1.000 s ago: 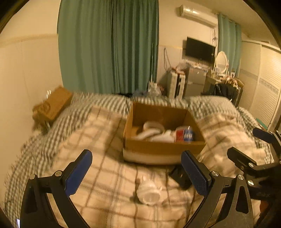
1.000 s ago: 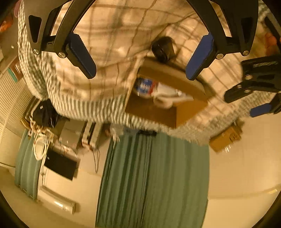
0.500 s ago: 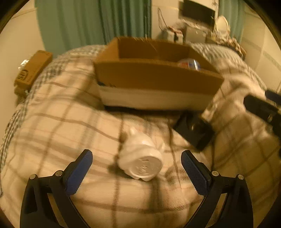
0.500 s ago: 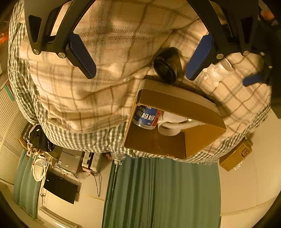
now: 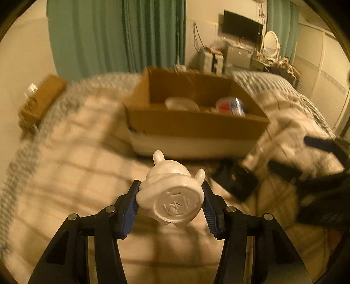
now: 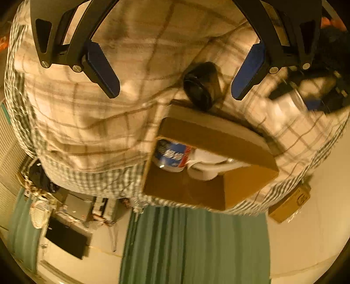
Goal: Organize objects
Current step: 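Move the left gripper to the white figure and the right to the black cup, then grasp the white plastic figure with the left gripper while the right grasps the black cup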
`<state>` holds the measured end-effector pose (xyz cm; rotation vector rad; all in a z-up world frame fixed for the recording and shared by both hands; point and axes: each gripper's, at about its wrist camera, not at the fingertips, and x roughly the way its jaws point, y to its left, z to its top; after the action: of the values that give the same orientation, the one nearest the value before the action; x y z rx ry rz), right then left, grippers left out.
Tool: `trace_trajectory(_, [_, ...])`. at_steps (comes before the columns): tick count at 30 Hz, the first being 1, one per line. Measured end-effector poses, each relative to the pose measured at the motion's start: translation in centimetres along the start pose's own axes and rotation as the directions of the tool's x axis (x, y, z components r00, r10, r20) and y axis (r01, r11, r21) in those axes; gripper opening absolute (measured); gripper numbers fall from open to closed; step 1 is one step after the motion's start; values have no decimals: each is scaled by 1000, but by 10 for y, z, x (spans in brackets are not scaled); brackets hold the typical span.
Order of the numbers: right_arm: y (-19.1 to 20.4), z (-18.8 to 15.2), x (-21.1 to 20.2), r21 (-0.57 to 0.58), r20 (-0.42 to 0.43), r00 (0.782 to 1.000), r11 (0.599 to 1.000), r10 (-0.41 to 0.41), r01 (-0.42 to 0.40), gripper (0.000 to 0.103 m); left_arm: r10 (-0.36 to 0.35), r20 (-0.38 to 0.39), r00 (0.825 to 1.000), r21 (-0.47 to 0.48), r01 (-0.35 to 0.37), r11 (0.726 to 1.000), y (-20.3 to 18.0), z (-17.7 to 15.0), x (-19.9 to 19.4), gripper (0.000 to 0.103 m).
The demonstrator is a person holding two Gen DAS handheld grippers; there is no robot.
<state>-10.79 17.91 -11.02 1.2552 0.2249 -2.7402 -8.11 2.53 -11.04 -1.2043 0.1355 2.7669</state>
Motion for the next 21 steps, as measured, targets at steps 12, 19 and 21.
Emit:
trace_trajectory(12, [41, 4, 95, -93, -278, 960, 993, 44, -73, 102, 28, 2, 1000, -39, -28, 999, 31, 3, 5, 54])
trace_trajectory(19, [50, -4, 107, -134, -338, 940, 987, 37, -87, 57, 18, -11, 1000, -46, -19, 999, 31, -1, 7, 54])
trace_trajectory(21, [50, -5, 104, -136, -332, 943, 987, 34, -83, 46, 14, -12, 1000, -45, -15, 999, 31, -1, 7, 54])
